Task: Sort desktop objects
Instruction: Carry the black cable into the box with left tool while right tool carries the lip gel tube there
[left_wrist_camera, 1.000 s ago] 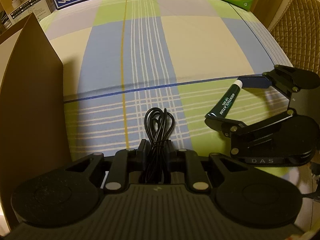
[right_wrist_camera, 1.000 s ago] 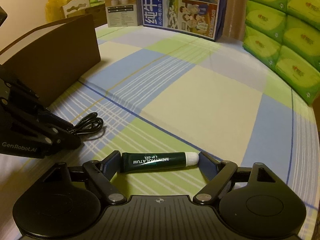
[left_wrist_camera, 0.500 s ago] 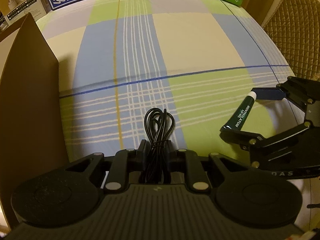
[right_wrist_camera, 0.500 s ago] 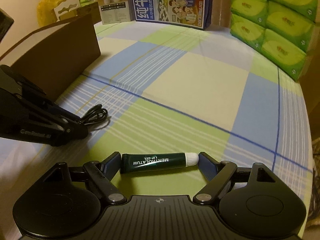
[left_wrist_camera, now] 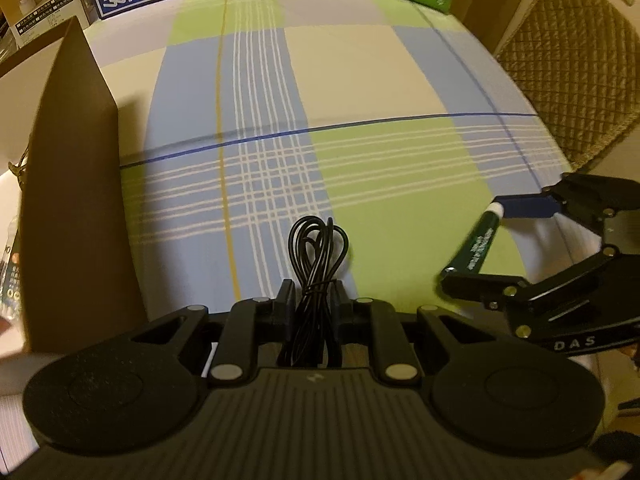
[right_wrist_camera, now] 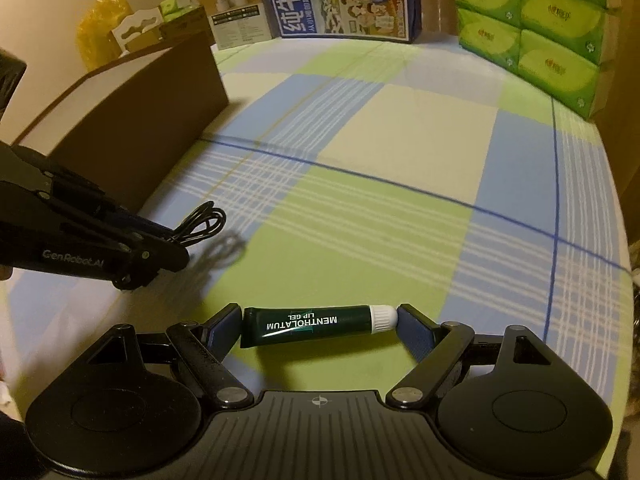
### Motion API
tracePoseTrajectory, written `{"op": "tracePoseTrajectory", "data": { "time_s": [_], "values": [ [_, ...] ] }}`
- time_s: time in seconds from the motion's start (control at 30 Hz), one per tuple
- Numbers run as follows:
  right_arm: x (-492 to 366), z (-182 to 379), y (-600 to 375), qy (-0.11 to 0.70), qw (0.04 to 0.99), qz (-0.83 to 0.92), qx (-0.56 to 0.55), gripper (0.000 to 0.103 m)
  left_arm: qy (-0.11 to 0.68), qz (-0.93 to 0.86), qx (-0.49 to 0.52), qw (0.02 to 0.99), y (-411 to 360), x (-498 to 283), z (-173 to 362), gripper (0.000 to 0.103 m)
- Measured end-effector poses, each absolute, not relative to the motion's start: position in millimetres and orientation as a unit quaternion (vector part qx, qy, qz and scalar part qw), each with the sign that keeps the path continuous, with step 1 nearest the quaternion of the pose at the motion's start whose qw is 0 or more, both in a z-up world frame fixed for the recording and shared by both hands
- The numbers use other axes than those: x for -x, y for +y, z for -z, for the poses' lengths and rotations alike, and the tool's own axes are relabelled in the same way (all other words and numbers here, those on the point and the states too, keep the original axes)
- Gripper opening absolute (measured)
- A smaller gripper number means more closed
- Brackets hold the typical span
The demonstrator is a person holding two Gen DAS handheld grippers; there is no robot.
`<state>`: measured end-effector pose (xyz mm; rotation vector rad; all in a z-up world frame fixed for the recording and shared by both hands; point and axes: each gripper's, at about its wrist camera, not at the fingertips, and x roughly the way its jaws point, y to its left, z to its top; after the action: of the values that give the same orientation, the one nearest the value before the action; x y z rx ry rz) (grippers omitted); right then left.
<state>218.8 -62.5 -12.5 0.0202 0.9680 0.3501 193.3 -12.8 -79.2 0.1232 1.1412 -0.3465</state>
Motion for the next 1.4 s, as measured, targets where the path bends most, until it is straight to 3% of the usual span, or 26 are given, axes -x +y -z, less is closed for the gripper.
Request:
{"op": "tracePoseTrajectory", "data": {
  "time_s": [0.33,0.93,1.4],
  "values": [
    [-203.0,-20.1,-39.0,0.454,0.864,-0.211,-0.038,0.081,0.515,0.180,-0.032,0.837,20.8,-156.2,40.1,0.014],
    [-206.9,-77.5,88.1,0.399,0.858,-0.324,0.012,0.081,0.459,0.114,0.021,0.881,141.2,-105.3,-24.3,0.014],
    [-267.0,-98.0,190.7,0.356,0.862,-0.359,0.035,0.081,0.414,0.063,0.035,0.907,250.1,-130.6,-58.1,0.014]
  ]
}}
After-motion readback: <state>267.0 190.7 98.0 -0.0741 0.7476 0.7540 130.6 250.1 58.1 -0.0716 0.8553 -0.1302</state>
